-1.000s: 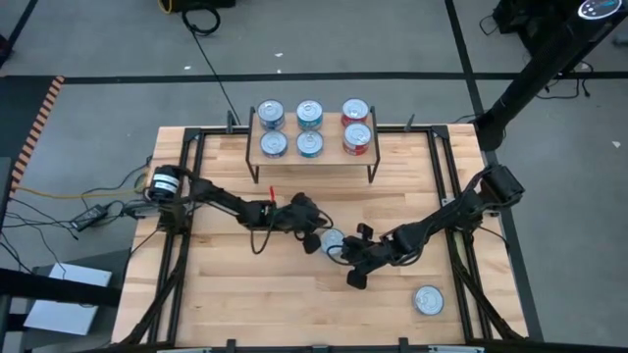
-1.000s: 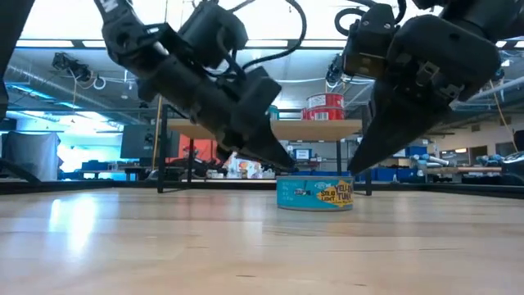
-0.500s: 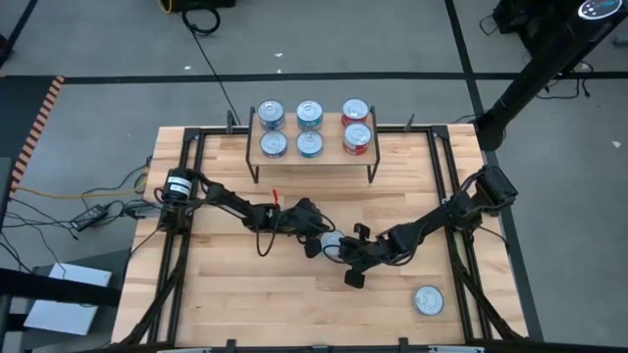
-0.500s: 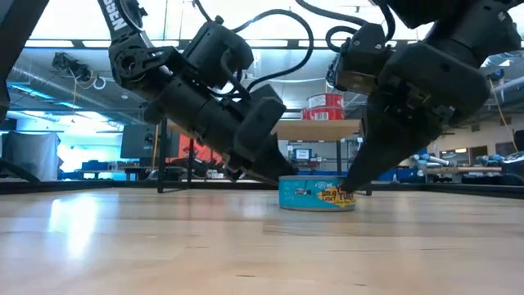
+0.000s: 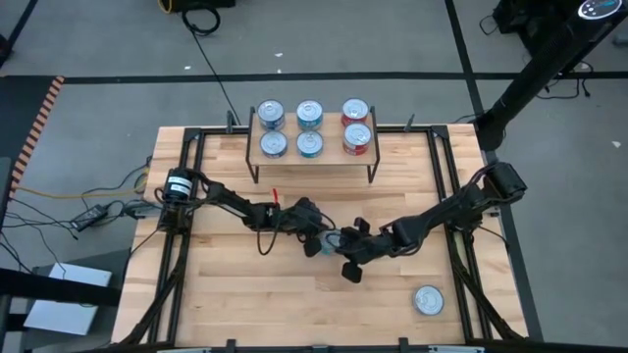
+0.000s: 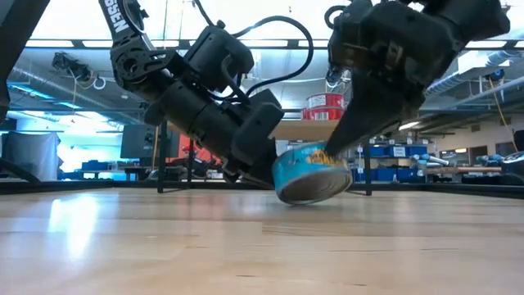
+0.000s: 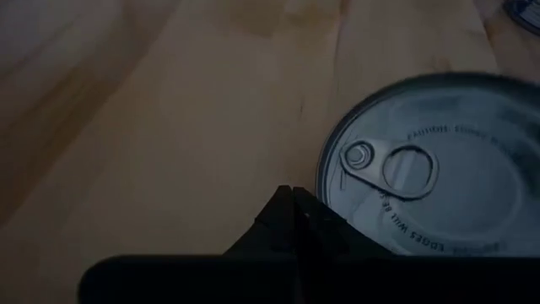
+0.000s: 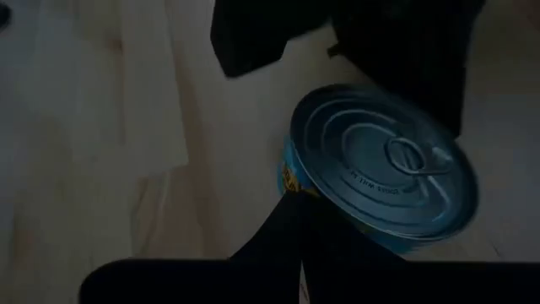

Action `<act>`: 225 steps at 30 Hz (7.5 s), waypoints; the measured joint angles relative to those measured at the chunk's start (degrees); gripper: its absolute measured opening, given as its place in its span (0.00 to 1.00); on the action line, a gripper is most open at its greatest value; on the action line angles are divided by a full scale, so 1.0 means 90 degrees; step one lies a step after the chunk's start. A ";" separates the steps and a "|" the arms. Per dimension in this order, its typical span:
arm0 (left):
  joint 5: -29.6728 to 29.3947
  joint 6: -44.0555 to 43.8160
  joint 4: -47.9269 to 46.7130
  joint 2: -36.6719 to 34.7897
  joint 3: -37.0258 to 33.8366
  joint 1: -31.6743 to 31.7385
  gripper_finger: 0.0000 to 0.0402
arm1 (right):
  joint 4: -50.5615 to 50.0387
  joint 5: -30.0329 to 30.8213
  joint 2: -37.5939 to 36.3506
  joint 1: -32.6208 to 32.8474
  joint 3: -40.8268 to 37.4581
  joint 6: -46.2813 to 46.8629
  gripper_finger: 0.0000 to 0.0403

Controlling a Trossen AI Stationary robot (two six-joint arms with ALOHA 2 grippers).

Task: Stack canned seafood by type on shelf
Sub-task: Stack the yellow-blue tuna can on top of the yellow-blue tuna can on the shelf

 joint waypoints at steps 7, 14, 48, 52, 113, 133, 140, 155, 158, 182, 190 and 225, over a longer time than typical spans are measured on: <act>0.0267 -0.0001 -0.0040 0.0009 -0.0012 -0.0005 0.00 | 0.0014 0.0042 -0.0233 -0.0117 0.0002 0.0258 0.02; 0.0439 0.0006 0.0006 0.0009 -0.0012 -0.0017 0.00 | 0.0194 0.0065 -0.0237 -0.0191 0.0005 0.0430 0.02; 0.0128 -0.0114 -0.2467 -0.1264 0.0005 -0.0151 0.26 | 0.0425 -0.0047 -0.0225 -0.0359 0.0000 0.0881 0.02; 0.0297 -0.0234 -0.2560 -0.1857 0.0005 -0.0282 0.34 | 0.0420 -0.0054 -0.0225 -0.0359 0.0000 0.0857 0.03; -0.1277 -0.0974 -0.3042 -0.1059 0.0928 -0.1105 0.69 | 0.0566 -0.0059 -0.0215 -0.0492 -0.0012 0.0471 0.03; -0.1206 -0.0624 -0.3124 -0.1059 0.0928 -0.1105 0.39 | 0.0685 -0.0064 -0.0220 -0.0497 -0.0010 0.0459 0.03; -0.1279 -0.0182 -0.4317 -0.1059 0.1525 -0.1105 0.39 | 0.0780 -0.0066 -0.0519 -0.0471 -0.0010 0.0302 0.03; -0.3533 0.1097 -0.8165 -0.1156 0.4065 -0.0903 0.38 | -0.0915 0.1166 -0.2263 -0.0153 -0.0010 -0.0028 0.03; -0.4075 0.1357 -0.8976 -0.1169 0.4734 -0.0762 0.38 | -0.1165 0.1190 -0.2394 -0.0142 -0.0010 -0.0032 0.03; -0.4364 0.3326 -0.8879 -0.1273 0.5269 0.1325 0.38 | -0.1758 0.1725 -0.2683 0.0411 -0.0005 0.0036 0.03; -0.4211 0.3359 -0.8599 -0.1275 0.4813 0.1555 0.38 | -0.1775 0.1739 -0.2683 0.0357 -0.0005 0.0017 0.03; -0.2902 0.2827 -0.8619 -0.1266 0.4760 0.1795 0.59 | -0.1780 0.1738 -0.2680 0.0343 -0.0005 -0.0032 0.03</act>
